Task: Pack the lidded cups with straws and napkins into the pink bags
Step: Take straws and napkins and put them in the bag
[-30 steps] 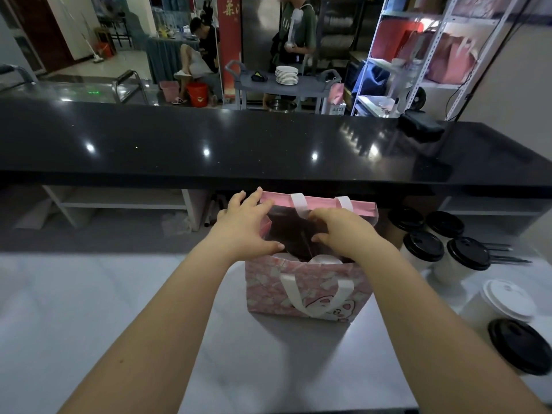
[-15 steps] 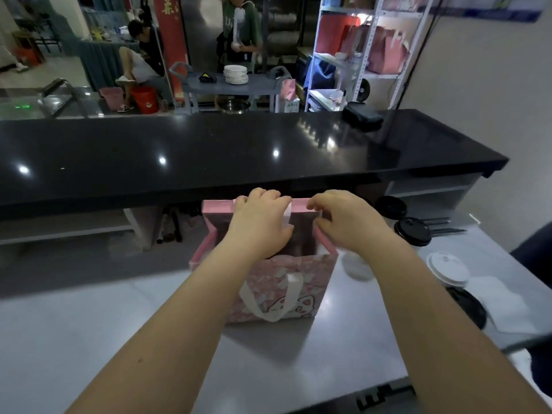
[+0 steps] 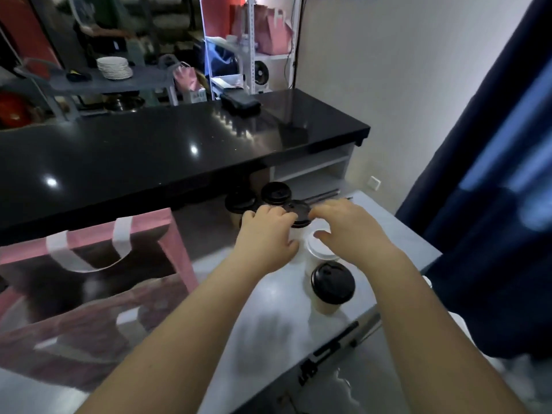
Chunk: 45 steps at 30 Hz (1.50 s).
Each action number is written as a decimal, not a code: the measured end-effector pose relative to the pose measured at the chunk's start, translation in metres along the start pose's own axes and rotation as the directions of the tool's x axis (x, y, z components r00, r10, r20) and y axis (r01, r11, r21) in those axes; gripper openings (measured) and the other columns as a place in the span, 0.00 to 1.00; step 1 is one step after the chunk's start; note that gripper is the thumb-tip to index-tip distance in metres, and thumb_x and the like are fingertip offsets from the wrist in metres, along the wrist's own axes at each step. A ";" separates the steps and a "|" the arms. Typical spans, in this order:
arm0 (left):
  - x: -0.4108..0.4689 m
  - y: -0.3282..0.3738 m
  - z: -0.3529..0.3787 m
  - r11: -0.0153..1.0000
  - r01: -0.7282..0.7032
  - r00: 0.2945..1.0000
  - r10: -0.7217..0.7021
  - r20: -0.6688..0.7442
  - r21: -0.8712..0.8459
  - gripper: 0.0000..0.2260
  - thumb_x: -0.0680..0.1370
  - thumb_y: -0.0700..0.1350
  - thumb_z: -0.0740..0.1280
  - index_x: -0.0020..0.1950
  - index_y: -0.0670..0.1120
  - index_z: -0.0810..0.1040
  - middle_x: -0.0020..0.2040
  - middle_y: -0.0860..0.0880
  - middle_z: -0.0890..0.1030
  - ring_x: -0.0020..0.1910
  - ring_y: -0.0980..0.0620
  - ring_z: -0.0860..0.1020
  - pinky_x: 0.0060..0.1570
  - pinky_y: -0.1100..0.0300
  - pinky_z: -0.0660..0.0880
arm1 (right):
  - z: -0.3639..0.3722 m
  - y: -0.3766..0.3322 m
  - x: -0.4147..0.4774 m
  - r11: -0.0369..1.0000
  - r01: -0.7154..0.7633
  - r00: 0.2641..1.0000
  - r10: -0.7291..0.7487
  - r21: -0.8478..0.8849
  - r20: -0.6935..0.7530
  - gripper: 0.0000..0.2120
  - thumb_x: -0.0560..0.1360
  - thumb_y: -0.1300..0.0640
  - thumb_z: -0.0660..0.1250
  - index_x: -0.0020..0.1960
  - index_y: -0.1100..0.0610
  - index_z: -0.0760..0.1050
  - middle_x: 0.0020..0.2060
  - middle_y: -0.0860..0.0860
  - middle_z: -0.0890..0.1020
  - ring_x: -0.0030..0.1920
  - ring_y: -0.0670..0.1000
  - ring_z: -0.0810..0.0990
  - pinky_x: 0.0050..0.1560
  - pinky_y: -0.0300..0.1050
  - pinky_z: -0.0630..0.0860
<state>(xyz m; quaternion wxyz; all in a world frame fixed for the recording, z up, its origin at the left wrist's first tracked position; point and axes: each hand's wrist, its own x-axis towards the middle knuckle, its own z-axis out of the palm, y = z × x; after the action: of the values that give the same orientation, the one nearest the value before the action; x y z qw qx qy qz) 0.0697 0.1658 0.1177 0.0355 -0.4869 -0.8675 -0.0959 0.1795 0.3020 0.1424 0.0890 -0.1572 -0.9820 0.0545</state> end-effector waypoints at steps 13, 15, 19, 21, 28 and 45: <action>0.075 0.136 0.088 0.997 0.047 0.983 -0.036 0.178 -0.058 0.20 0.79 0.51 0.62 0.71 0.52 0.70 0.67 0.50 0.73 0.68 0.45 0.67 0.65 0.48 0.64 | 0.065 0.198 -0.045 0.962 -0.210 0.957 0.166 0.174 0.236 0.14 0.77 0.53 0.68 0.62 0.48 0.74 0.59 0.46 0.78 0.61 0.50 0.72 0.58 0.49 0.72; 0.081 0.148 0.097 0.997 0.063 0.981 -0.052 0.186 -0.054 0.19 0.79 0.50 0.62 0.70 0.51 0.71 0.66 0.50 0.74 0.67 0.45 0.67 0.63 0.48 0.64 | 0.080 0.218 -0.048 0.954 -0.240 0.943 0.185 0.179 0.277 0.14 0.77 0.53 0.68 0.62 0.47 0.74 0.59 0.46 0.78 0.59 0.50 0.73 0.57 0.48 0.73; 0.089 0.167 0.116 0.994 0.062 0.977 -0.043 0.207 -0.087 0.20 0.79 0.49 0.62 0.71 0.52 0.71 0.68 0.51 0.73 0.68 0.46 0.65 0.63 0.49 0.64 | 0.105 0.246 -0.049 0.940 -0.274 0.923 0.197 0.203 0.330 0.14 0.76 0.54 0.67 0.62 0.47 0.74 0.59 0.46 0.78 0.59 0.49 0.73 0.54 0.47 0.73; 0.094 0.174 0.127 0.994 0.061 0.969 -0.037 0.245 -0.093 0.20 0.79 0.49 0.62 0.72 0.52 0.70 0.69 0.51 0.72 0.69 0.46 0.64 0.62 0.50 0.64 | 0.116 0.253 -0.047 0.934 -0.281 0.920 0.197 0.219 0.339 0.15 0.76 0.54 0.66 0.62 0.47 0.74 0.60 0.47 0.77 0.61 0.50 0.72 0.53 0.47 0.72; 0.111 0.183 0.158 0.990 0.132 0.929 -0.109 0.352 -0.040 0.21 0.78 0.47 0.62 0.72 0.50 0.69 0.67 0.48 0.73 0.67 0.44 0.66 0.61 0.50 0.66 | 0.151 0.266 -0.030 0.964 -0.236 0.924 0.185 0.120 0.334 0.20 0.78 0.50 0.63 0.70 0.49 0.68 0.68 0.51 0.71 0.68 0.57 0.64 0.62 0.51 0.66; 0.123 0.178 0.166 0.975 0.217 0.916 -0.184 0.356 -0.054 0.22 0.77 0.48 0.63 0.71 0.52 0.69 0.66 0.49 0.74 0.67 0.44 0.67 0.60 0.50 0.67 | 0.155 0.279 -0.003 0.922 -0.226 0.970 0.184 0.313 0.160 0.04 0.77 0.57 0.63 0.50 0.52 0.76 0.51 0.48 0.78 0.60 0.54 0.67 0.53 0.46 0.58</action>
<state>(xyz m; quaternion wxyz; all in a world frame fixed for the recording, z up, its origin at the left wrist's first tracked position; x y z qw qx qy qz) 0.1627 0.3926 -0.0021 -0.1512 -0.4057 -0.8999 -0.0512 0.2358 0.5526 -0.0477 0.0448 -0.2384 -0.9409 0.2364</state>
